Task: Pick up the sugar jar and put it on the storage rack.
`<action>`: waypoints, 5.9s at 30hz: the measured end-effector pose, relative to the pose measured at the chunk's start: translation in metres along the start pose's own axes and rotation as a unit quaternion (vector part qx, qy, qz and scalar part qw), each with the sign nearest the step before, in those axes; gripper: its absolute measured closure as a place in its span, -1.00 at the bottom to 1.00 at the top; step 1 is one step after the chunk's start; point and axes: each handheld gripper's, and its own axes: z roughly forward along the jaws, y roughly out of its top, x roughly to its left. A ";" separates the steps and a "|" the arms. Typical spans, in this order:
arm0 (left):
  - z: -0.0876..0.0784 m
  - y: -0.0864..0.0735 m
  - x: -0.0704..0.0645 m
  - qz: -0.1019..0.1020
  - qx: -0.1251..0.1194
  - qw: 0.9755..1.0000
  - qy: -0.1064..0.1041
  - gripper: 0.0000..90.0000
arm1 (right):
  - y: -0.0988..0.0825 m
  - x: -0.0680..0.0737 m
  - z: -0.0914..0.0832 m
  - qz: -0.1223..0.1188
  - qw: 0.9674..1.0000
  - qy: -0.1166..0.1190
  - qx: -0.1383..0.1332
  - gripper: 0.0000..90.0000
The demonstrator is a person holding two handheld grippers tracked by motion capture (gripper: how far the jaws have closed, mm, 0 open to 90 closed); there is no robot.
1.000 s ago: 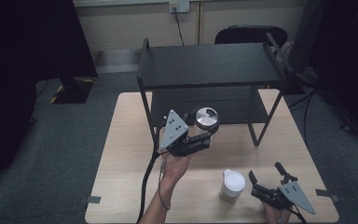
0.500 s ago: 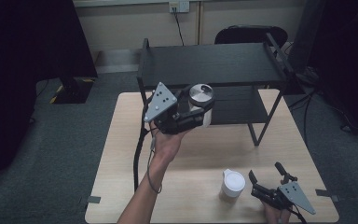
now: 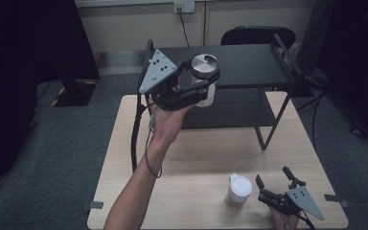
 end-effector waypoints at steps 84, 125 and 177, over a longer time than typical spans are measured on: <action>0.018 -0.035 -0.004 -0.019 -0.005 0.992 0.121 -1.00 | 0.000 -0.001 0.000 0.000 1.000 0.004 0.000 -0.97; -0.075 -0.130 -0.080 -0.023 -0.030 0.989 0.145 -1.00 | 0.000 -0.001 0.000 0.000 1.000 0.002 0.000 -0.97; -0.110 -0.285 -0.137 -0.009 0.054 0.976 0.212 -1.00 | 0.000 -0.001 0.000 0.000 1.000 0.002 0.000 -0.97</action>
